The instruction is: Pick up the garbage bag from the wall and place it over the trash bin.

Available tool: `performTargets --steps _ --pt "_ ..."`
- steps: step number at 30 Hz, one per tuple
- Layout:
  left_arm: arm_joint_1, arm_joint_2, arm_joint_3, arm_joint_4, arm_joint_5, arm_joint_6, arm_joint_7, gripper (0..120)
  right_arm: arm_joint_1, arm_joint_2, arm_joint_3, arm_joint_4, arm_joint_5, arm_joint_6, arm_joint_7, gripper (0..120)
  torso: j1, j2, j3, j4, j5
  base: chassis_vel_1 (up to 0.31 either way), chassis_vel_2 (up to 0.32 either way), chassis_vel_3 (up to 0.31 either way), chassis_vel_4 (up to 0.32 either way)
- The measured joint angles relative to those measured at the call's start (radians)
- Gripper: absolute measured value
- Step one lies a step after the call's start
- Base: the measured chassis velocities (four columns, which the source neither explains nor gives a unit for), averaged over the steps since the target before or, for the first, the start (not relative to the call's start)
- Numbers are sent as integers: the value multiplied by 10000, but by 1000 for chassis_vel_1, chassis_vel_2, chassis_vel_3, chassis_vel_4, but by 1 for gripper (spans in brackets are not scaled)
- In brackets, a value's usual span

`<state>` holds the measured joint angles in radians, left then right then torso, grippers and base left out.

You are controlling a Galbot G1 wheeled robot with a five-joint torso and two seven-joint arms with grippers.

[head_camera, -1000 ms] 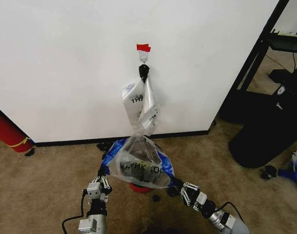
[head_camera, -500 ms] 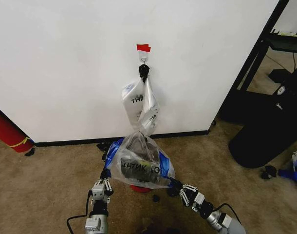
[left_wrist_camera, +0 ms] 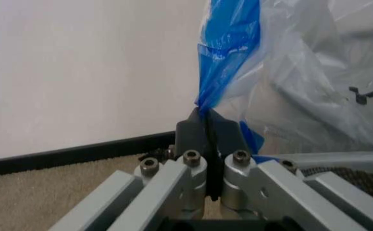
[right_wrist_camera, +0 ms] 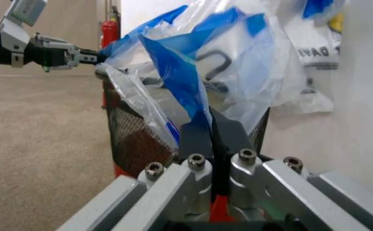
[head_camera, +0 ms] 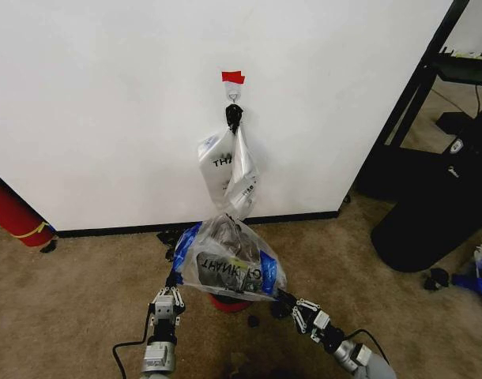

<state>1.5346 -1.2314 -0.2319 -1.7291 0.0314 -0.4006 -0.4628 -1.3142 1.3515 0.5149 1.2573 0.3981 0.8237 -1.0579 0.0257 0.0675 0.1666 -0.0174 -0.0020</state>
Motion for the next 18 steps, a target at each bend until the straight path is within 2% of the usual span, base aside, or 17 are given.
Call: performTargets --steps 10,18 --pt "40 373 -110 -641 121 265 13 0 -173 -26 -86 409 241 -6 -191 0 0 0 -1 -1 1 0 0 0 0" --pt "14 666 -170 -147 453 190 106 0 -282 3 -87 144 174 -9 -521 0 0 0 -1 -1 0 0 0 0 0"
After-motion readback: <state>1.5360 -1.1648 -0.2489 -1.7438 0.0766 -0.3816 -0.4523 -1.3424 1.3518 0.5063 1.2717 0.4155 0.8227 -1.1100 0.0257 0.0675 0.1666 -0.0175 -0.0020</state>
